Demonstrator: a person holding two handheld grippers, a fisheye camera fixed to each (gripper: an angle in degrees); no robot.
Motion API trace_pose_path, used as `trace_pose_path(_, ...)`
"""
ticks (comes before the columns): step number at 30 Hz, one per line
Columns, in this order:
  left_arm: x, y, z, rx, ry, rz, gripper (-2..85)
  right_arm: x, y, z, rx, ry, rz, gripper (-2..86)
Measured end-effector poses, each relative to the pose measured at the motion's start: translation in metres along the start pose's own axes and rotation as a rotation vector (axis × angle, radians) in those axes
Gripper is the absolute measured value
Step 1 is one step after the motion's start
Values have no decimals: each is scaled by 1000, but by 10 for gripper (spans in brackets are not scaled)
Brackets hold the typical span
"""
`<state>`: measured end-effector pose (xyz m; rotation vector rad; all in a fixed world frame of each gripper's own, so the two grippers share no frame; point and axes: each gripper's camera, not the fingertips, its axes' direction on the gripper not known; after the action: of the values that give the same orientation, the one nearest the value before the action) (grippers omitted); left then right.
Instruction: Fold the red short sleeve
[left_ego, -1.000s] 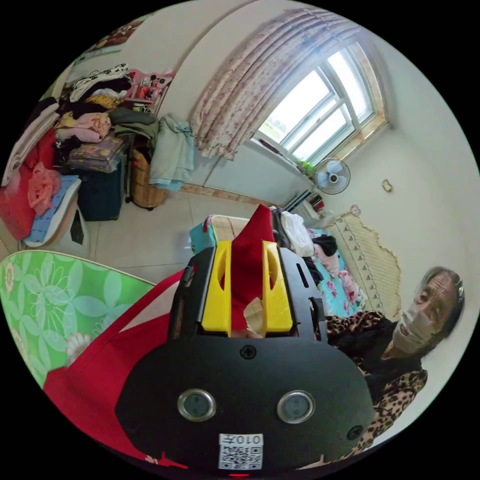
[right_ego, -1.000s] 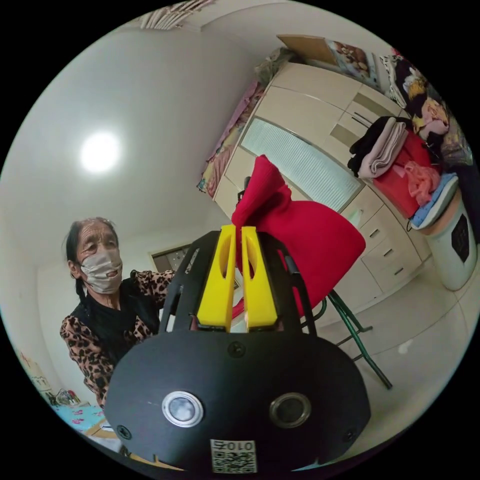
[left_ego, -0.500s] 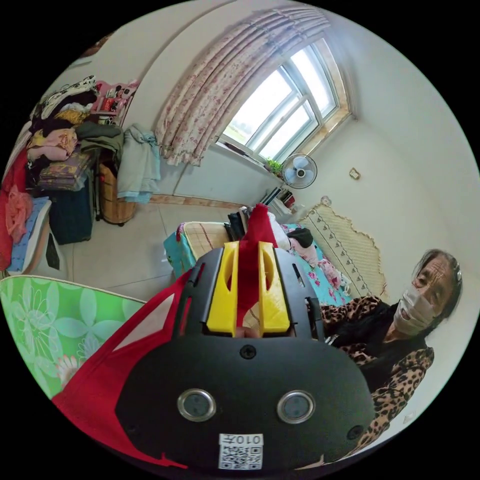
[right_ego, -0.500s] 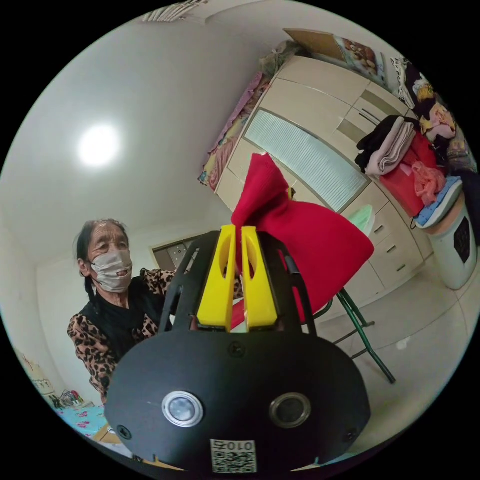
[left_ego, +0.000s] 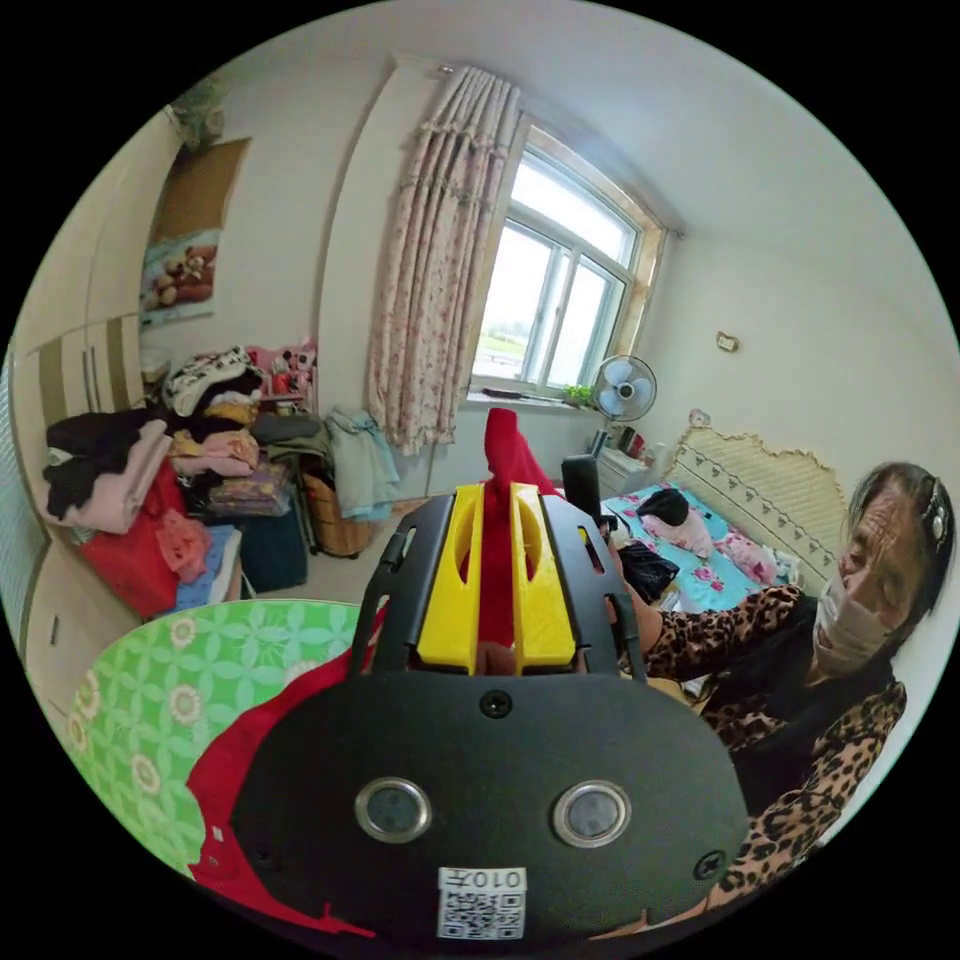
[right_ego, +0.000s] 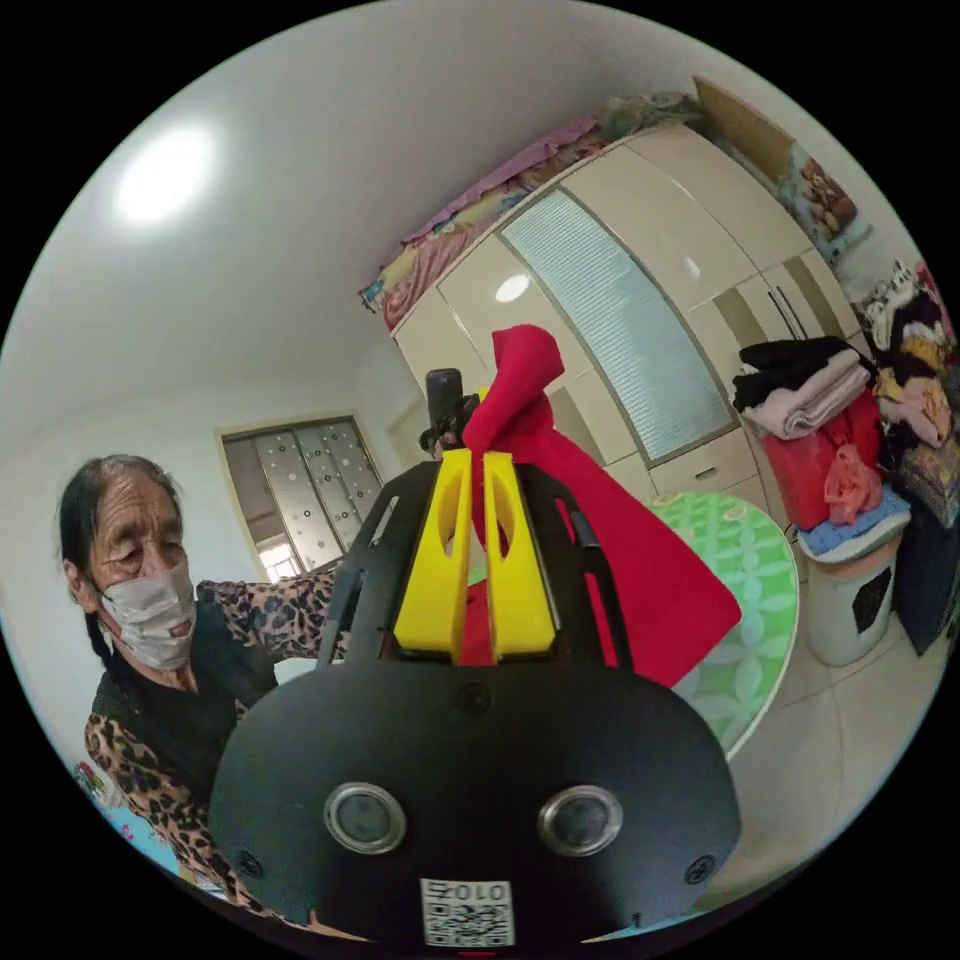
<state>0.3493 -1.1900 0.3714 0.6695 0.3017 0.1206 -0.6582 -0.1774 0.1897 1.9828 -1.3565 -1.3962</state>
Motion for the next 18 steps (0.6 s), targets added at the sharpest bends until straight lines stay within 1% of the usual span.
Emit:
trace_pose_path(2,12,21,-65,49,-93,-17,61,9,-49,28,-43,10,-26,40)
trace_pose_path(4,20,41,-109,78,-148,-34,62,30,-103,64,-93,14,-42,40)
trace_pose_path(8,40,95,-188,110,-277,-66,63,66,-163,109,-157,50,-63,41)
trace_pose_path(12,64,139,-241,160,-358,-65,62,107,-224,145,-195,-10,-86,40)
trace_pose_path(14,77,168,-272,184,-395,-73,61,122,-250,158,-221,-10,-97,40)
trace_pose_path(18,92,210,-308,197,-437,-94,62,155,-305,183,-281,-10,-129,40)
